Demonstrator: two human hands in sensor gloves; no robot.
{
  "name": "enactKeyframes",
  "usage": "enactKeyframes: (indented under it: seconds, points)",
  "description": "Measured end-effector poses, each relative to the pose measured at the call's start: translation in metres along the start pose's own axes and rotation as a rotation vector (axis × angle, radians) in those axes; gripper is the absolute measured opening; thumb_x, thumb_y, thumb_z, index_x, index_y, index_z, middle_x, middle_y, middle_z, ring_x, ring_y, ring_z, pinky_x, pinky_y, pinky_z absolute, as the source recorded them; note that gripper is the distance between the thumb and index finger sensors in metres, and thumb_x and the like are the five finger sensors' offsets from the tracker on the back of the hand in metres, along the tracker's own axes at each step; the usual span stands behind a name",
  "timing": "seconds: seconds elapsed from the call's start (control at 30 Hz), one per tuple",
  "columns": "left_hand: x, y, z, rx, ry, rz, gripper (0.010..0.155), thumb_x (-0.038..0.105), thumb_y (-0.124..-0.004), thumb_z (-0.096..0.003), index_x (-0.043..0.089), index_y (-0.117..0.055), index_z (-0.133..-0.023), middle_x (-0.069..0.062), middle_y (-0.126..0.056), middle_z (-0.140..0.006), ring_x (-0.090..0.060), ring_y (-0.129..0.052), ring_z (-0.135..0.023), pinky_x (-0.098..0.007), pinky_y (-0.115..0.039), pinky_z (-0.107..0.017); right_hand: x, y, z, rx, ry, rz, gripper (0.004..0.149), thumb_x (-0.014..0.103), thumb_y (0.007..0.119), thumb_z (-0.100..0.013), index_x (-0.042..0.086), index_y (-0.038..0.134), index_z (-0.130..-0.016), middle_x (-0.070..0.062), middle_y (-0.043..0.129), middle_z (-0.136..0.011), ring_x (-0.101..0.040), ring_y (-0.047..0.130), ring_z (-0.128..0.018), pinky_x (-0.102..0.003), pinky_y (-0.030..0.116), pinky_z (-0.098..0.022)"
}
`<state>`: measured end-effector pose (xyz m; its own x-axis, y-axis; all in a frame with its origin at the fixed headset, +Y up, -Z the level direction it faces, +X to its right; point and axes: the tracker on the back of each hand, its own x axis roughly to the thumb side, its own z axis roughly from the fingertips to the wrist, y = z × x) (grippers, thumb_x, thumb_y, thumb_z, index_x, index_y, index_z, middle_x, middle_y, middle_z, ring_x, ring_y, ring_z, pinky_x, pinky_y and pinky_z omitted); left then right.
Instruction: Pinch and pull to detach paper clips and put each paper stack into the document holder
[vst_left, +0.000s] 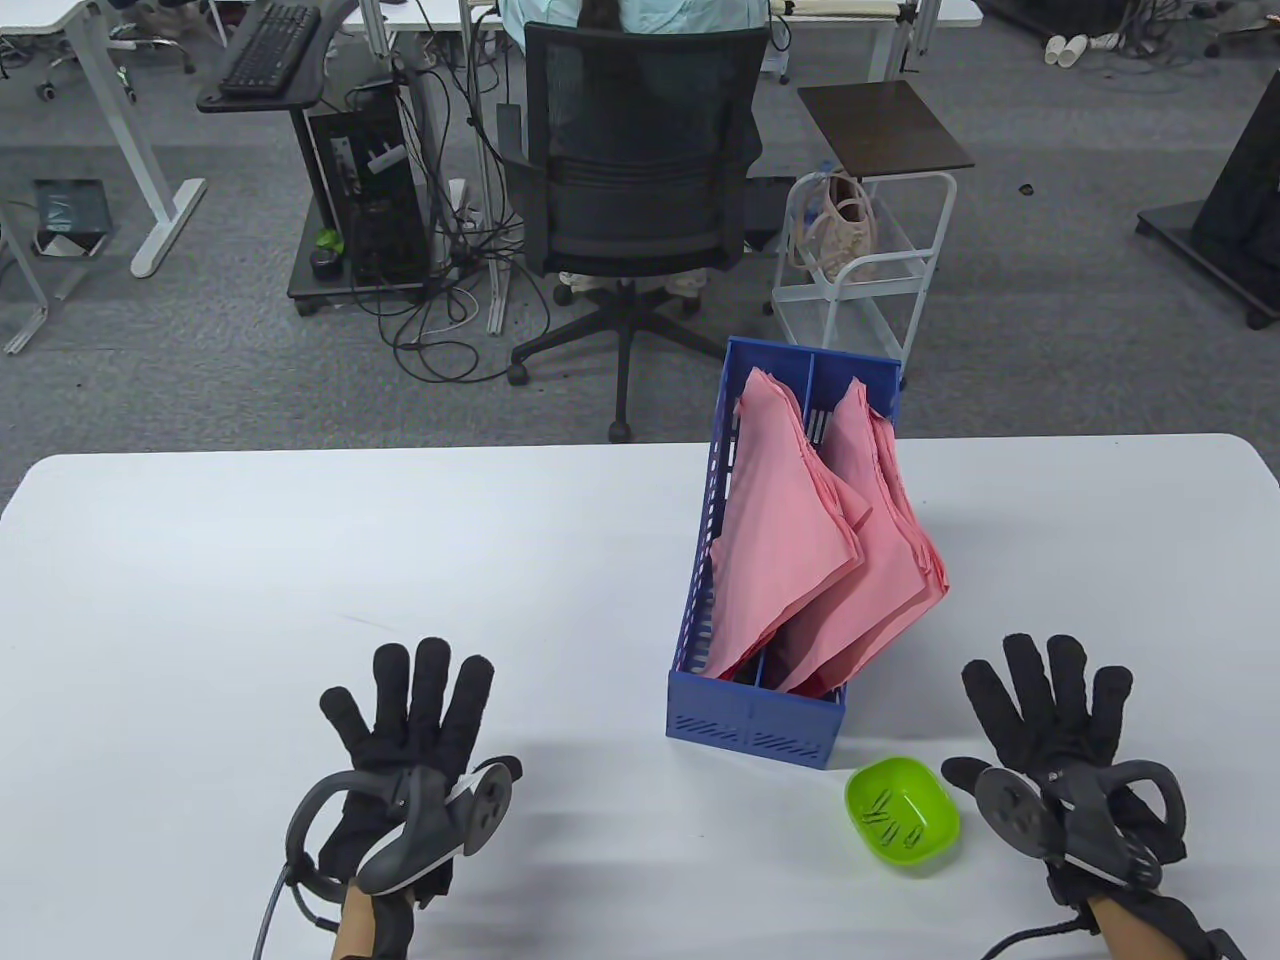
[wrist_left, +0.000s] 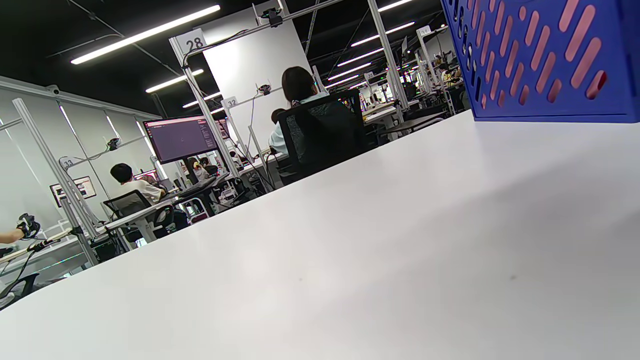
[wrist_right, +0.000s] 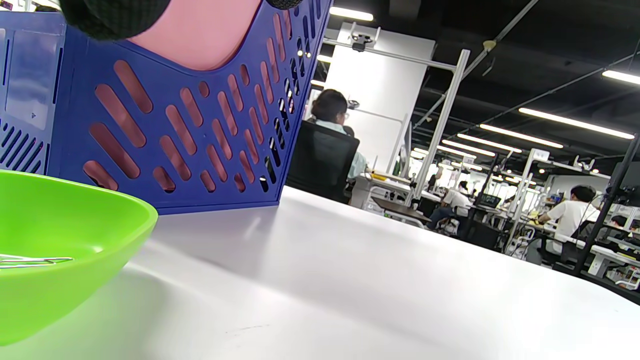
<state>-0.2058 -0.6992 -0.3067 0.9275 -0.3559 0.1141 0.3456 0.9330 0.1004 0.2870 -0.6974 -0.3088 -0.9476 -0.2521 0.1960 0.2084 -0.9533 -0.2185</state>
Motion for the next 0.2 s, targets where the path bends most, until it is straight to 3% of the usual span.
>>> enactKeyframes:
  seconds: [0.2]
  points:
    - [0.0003,-0.0006,-0.0003,-0.001,-0.001,-0.001,0.089,0.065,-0.029,-0.0485,0.017,0.008,-0.114,-0.024,0.011,-0.117,-0.060,0.007,-0.104,-0.087,-0.018,-0.065,0.0014,0.0000,0.0000,0.005,-0.007,0.007,0.087,0.061,0.054,-0.053,0.016,0.017,-0.118,-0.031,0.000,-0.121,-0.060,-0.006,-0.104,-0.076,0.000,-0.069]
